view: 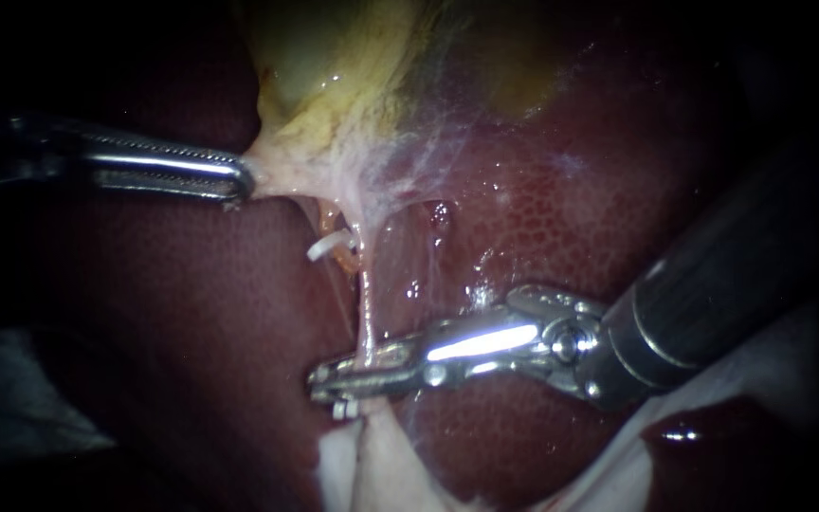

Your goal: Going back first clip right tube

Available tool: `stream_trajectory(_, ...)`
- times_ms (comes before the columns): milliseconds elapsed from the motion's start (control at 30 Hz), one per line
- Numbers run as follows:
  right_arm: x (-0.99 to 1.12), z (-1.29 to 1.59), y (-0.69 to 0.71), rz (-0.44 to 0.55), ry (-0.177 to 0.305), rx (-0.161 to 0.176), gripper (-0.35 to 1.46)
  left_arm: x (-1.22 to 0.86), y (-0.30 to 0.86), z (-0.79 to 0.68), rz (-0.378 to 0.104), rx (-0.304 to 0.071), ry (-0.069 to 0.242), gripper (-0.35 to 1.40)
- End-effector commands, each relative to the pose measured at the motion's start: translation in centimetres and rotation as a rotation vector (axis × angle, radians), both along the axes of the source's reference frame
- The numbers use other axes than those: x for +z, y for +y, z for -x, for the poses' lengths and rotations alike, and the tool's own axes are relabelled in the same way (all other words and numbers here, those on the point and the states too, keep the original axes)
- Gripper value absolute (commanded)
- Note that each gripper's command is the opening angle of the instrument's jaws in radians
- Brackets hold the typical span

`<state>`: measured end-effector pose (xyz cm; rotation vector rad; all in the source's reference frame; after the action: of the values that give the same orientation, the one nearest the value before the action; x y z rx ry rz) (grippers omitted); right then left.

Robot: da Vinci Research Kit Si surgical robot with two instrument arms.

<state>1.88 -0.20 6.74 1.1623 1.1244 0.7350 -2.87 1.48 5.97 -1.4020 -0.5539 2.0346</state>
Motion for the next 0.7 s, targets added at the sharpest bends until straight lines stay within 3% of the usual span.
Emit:
stream_trajectory(33,0.01,-0.01,-0.01,0.001,0.000,0.000,-0.35,0.00,0.00,0.00,0.000,0.000,0.000,-0.35)
stream_trajectory(167,0.11,-0.08,-0.01,0.069,-0.008,0.019,0.35,0.00,0.00,0.00,0.000,0.000,0.000,-0.35)
stream_trajectory(200,0.13,-0.09,0.00,0.085,-0.017,0.023,0.39,0.00,0.00,0.00,0.000,0.000,0.000,-0.35)
stream_trajectory(333,0.27,-0.03,0.06,0.126,-0.076,0.050,0.46,0.02,0.00,0.00,0.000,0.000,0.000,-0.35)
stream_trajectory(400,0.35,0.04,0.12,0.152,-0.117,0.082,0.47,0.02,0.00,-0.01,0.001,0.001,-0.001,-0.35)
stream_trajectory(500,0.42,0.14,0.19,0.173,-0.144,0.100,0.49,0.03,0.00,-0.02,0.001,0.001,-0.001,-0.35)
stream_trajectory(600,0.34,0.27,0.25,0.221,-0.147,0.103,0.50,0.03,0.00,-0.04,0.001,0.002,-0.001,-0.35)
stream_trajectory(700,0.14,0.39,0.34,0.310,-0.142,0.075,0.50,0.02,0.00,-0.04,0.000,0.002,-0.002,-0.35)
